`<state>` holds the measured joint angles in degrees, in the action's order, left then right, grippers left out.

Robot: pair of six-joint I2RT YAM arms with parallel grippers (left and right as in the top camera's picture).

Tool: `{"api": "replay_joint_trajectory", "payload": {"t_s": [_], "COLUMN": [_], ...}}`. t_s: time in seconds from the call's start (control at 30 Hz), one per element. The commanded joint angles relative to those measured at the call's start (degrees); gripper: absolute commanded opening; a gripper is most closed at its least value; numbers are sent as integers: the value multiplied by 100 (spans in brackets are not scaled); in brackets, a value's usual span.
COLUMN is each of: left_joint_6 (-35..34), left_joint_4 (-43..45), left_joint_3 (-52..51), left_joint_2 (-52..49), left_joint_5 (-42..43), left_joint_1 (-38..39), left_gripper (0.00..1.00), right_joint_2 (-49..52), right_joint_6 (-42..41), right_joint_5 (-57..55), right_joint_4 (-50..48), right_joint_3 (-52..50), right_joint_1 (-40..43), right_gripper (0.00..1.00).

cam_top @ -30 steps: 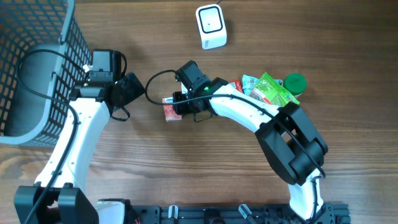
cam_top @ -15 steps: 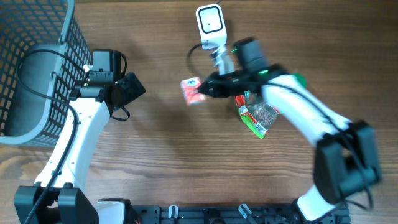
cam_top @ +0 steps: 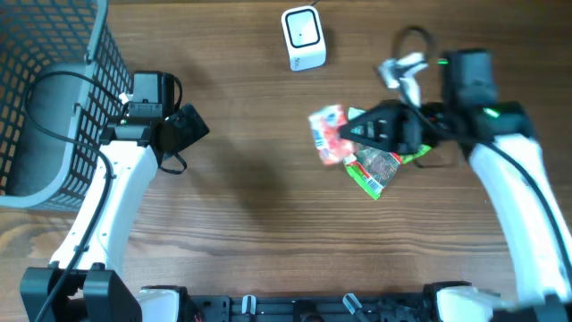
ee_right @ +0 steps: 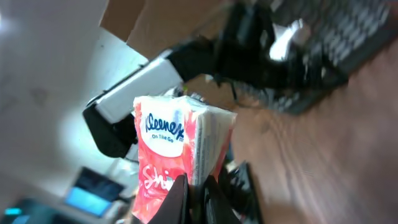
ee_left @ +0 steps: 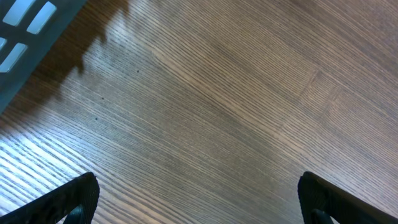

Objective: Scan the item barcode
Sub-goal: 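Grasp the red Kleenex tissue pack with the right gripper and lift it, then hold the tissue pack over the white scanner with the right gripper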

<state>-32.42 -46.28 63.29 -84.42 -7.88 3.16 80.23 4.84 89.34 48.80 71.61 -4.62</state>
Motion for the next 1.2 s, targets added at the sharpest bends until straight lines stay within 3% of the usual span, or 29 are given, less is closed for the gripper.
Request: {"api": "replay_joint_trajectory", "payload": {"t_s": [0.0, 0.17, 0.2, 0.23, 0.27, 0.4, 0.47, 0.57, 0.73, 0.8, 1.17], "left_joint_6": [4, 4, 4, 4, 4, 4, 4, 4, 4, 4, 4], "left_joint_4": [15, 15, 15, 15, 15, 15, 15, 15, 17, 15, 15], "left_joint_3": [68, 68, 68, 68, 68, 68, 68, 68, 68, 68, 68], "left_joint_2": [22, 22, 22, 22, 22, 22, 22, 22, 22, 22, 22], "left_joint_5": [-57, -57, -57, -55, -57, -57, -57, -57, -57, -57, -57], "left_joint_1": [-2, -2, -2, -2, -2, -2, -2, -2, -2, -2, -2], "left_gripper": [100, 100, 100, 100, 100, 100, 100, 100, 100, 100, 100], "right_joint_2": [-708, -793, -780, -765, -704, -483, -229, 155, 1657, 2175, 4306], "right_joint_6": [79, 223, 214, 63, -925, -1432, -1902, -2330, -2133, -2124, -914], "right_joint_5": [365, 278, -173, -984, -3602, -5882, -7595, -8454, -9053, -9578, -11892], "right_joint_4": [-20, -50, -52, -55, -190, -245, -310, -195, 1718, 2024, -212], "right_joint_3": [4, 4, 4, 4, 4, 4, 4, 498, 3495, 4413, 4778], "right_joint_1": [372, 374, 374, 374, 289, -315, -905, -1314, -1360, -1458, -2417], "right_gripper": [4, 4, 4, 4, 4, 4, 4, 4, 4, 4, 4]}}
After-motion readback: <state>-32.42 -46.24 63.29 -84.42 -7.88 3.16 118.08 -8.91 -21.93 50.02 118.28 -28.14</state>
